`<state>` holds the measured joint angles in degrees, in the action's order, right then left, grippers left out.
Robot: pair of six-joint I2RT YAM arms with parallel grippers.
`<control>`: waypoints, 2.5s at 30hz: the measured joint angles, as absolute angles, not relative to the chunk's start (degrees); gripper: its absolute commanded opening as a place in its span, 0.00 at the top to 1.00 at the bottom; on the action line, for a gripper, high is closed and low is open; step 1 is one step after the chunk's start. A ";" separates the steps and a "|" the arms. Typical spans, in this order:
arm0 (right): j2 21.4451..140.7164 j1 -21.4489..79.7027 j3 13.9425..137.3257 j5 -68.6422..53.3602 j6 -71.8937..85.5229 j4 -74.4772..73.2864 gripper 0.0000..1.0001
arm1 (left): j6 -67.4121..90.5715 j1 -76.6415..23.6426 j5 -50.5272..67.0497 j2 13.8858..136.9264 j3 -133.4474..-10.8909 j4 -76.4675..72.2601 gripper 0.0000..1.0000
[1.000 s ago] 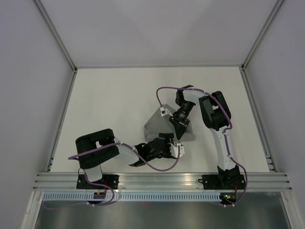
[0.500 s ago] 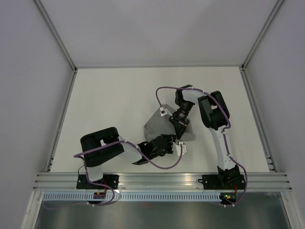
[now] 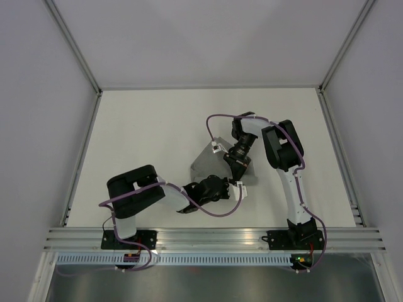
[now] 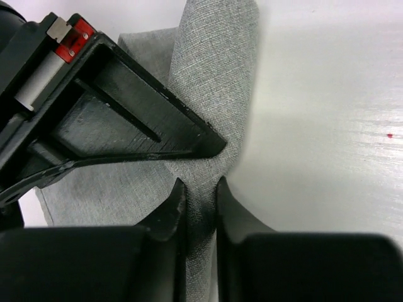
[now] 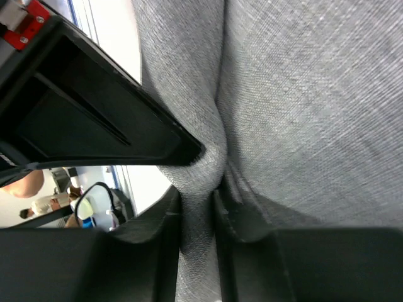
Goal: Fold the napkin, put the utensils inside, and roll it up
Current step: Roll the napkin at the center of the board.
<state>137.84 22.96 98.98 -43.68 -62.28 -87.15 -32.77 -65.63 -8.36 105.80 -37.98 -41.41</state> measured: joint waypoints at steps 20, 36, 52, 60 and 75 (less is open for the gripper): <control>111.07 14.20 84.23 -43.22 -46.98 -52.80 0.28 | -16.97 -56.93 9.23 104.97 -37.85 -44.77 0.98; 78.91 13.91 47.42 -40.51 -49.06 -25.82 0.24 | 1.21 -44.91 32.86 109.06 -44.69 -37.47 0.98; 74.06 30.61 30.50 -24.69 -50.85 -4.29 0.21 | 9.13 -40.36 45.15 114.48 -50.78 -33.06 0.98; 75.48 34.33 28.84 -20.97 -52.36 -0.38 0.24 | 9.47 -40.10 47.51 115.35 -52.97 -29.41 0.98; 83.59 35.14 35.11 -21.04 -54.89 -5.15 0.81 | 9.45 -40.01 44.45 113.16 -52.90 -23.31 0.49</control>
